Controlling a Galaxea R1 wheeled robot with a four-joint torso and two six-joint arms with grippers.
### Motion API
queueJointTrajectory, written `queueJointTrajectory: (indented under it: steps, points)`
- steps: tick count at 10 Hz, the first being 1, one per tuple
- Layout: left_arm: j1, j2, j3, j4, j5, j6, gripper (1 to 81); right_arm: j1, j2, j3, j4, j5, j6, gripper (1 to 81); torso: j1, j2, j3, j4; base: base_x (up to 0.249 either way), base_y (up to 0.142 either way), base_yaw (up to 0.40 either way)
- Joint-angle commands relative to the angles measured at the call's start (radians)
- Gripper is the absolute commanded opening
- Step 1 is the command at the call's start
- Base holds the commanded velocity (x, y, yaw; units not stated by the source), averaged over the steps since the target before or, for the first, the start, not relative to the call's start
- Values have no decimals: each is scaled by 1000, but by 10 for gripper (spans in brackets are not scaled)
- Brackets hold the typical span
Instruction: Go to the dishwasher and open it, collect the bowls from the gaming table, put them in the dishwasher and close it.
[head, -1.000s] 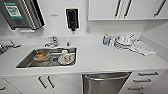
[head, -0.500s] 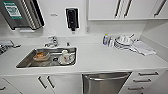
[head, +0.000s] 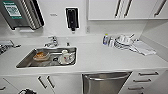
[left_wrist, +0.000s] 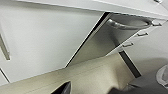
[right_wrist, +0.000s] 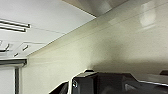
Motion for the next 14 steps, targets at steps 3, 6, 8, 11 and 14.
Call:
queueJointTrajectory:
  steps: [3,6,8,11,14]
  points:
    - [-38,19,-50,-13,31,-1,811,342,-45,46,33,-240,255,811,0,0,-1,0,0,0,0]
    - [-24,39,-71,-7,29,1,811,398,-81,61,33,-264,308,811,71,-109,-1,0,0,0,0]
    - [-24,46,-73,0,29,1,811,429,-98,63,34,-283,339,811,106,-166,-1,0,0,0,0]
    - [-29,63,-74,-1,13,8,811,465,-100,60,34,-322,381,811,170,-267,-1,0,0,0,0]
    - [-38,139,-94,-3,13,1,811,468,-94,49,34,-325,388,811,236,-372,-1,0,0,0,0]
